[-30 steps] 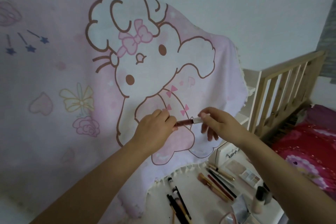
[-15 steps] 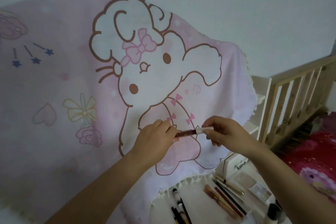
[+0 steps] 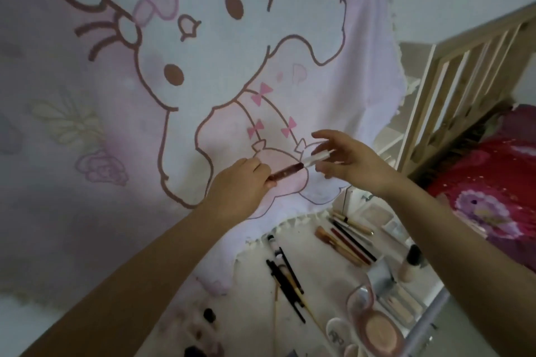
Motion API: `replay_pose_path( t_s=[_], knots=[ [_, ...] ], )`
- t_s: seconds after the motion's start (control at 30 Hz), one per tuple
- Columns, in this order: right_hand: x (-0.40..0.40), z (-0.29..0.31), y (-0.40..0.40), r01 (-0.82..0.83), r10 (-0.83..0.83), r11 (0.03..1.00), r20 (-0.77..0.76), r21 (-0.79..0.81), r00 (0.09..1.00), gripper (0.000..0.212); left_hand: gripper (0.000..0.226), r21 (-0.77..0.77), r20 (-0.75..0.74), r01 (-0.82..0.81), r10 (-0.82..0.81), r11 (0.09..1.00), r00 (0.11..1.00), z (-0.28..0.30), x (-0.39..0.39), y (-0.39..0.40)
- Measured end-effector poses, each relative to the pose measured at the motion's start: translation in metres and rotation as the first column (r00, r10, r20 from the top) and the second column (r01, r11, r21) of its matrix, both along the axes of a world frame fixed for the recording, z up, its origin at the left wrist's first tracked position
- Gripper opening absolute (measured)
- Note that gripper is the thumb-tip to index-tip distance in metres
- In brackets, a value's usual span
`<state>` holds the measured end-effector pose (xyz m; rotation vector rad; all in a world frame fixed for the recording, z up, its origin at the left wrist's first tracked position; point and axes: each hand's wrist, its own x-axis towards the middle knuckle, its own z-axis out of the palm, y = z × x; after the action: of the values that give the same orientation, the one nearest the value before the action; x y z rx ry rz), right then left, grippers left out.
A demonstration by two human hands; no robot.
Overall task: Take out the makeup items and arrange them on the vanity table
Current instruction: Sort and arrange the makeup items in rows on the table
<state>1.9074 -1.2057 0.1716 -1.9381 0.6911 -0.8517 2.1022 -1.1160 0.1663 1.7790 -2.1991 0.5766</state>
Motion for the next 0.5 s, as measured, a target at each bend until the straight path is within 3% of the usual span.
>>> replay_pose_path(
  t_s=[0.1, 0.2, 0.3, 0.43, 0.5],
  knots=[
    [-0.012, -0.043, -0.014, 0.164, -0.156, 0.981, -0.082, 0.099, 0.984, 0.035, 0.029, 0.272, -0.189, -0.110, 0.165, 0.956, 0.968, -0.049, -0.008, -0.017],
    [-0.023, -0.095, -0.027, 0.261, -0.228, 0.965, -0.461, 0.009, 0.858, 0.031, 0.028, 0.541, -0.366, -0.100, 0.341, 0.835, 0.866, -0.107, -0.024, -0.030],
    [-0.031, -0.144, -0.033, 0.191, -0.148, 0.981, -0.742, -0.027, 0.654, 0.032, 0.037, 0.750, -0.451, -0.060, 0.576, 0.659, 0.682, -0.162, -0.046, -0.042],
    [-0.035, -0.200, -0.046, 0.086, -0.024, 0.996, -0.898, 0.015, 0.439, 0.035, 0.040, 0.866, -0.478, 0.046, 0.797, 0.498, 0.370, -0.224, -0.076, -0.056],
    [-0.033, -0.219, -0.056, 0.029, 0.013, 0.999, -0.938, 0.025, 0.346, 0.030, 0.042, 0.879, -0.466, 0.043, 0.838, 0.474, 0.285, -0.247, -0.087, -0.066]
  ],
)
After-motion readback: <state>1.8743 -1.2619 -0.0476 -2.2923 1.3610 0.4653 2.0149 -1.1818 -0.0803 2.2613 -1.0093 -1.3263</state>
